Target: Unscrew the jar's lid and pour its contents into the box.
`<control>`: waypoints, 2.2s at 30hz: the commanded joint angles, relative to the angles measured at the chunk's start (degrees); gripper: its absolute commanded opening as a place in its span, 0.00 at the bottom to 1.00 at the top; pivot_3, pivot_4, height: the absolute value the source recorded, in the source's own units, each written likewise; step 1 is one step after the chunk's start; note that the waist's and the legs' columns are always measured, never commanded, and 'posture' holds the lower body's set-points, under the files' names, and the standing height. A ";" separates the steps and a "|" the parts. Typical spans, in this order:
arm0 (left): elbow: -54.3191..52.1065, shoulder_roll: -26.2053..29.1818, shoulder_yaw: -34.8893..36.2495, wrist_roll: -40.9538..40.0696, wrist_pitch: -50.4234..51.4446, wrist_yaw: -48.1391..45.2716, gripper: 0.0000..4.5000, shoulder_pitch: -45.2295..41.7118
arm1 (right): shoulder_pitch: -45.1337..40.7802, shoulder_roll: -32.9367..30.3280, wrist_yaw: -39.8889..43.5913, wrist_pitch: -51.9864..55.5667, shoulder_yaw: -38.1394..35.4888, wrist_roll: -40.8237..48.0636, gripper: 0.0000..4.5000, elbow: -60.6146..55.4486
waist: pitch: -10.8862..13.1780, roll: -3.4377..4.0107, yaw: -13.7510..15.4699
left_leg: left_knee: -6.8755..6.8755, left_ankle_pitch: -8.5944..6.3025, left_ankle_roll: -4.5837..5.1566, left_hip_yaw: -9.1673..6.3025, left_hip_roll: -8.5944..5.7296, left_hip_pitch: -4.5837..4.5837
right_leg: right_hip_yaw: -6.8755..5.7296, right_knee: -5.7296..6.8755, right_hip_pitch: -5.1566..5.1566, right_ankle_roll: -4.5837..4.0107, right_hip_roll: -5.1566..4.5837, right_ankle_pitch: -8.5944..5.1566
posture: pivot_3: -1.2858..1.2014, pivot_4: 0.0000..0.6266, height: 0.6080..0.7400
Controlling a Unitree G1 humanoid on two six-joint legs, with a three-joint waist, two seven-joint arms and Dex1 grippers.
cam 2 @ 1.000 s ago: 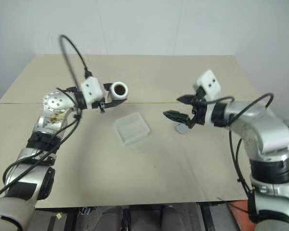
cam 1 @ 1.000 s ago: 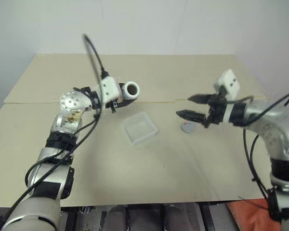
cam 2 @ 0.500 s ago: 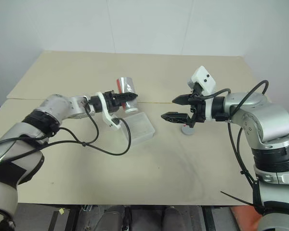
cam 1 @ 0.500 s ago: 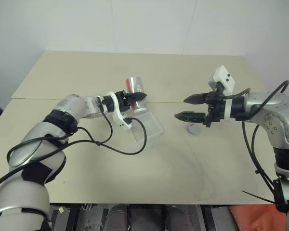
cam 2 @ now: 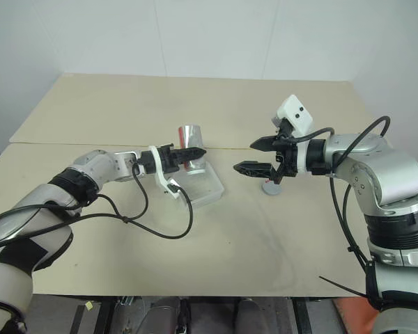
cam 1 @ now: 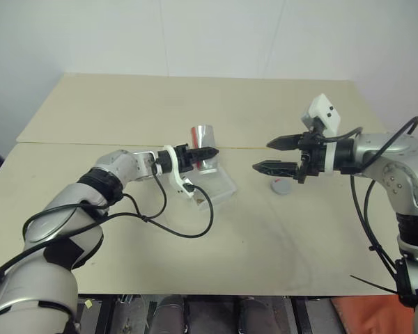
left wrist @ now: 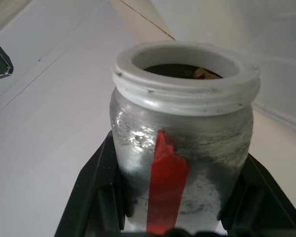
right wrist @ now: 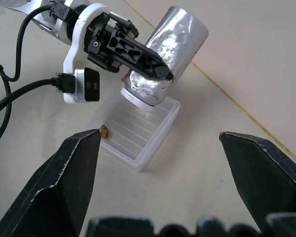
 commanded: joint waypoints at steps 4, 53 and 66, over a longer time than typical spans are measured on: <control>2.25 0.39 10.95 -19.15 -6.95 -9.17 0.43 0.57 | -0.24 0.59 -1.00 -0.91 -2.37 0.70 0.99 -1.62 | 0.00 0.00 -0.03 | 0.03 0.01 -0.01 0.00 0.01 0.00 | 0.00 0.01 0.00 0.00 -0.01 0.00 | 0.52 0.24 1.00; -45.23 -13.87 56.80 -95.00 54.37 -58.60 0.43 40.28 | 7.27 2.16 -3.18 -8.37 -5.05 -0.17 0.99 -7.57 | -0.01 0.00 -1.45 | 0.16 0.03 -0.06 -0.21 0.09 0.25 | -0.02 0.02 0.34 -0.01 0.08 0.01 | 0.52 0.24 1.00; -47.07 -15.81 56.97 -94.76 55.69 -55.74 0.71 42.45 | 6.86 2.33 -3.07 -8.67 -4.60 -0.25 1.00 -7.73 | -0.01 0.01 -1.44 | 0.16 -0.03 0.04 -0.23 0.09 0.30 | 0.00 0.04 0.37 -0.02 0.07 0.01 | 0.52 0.24 1.00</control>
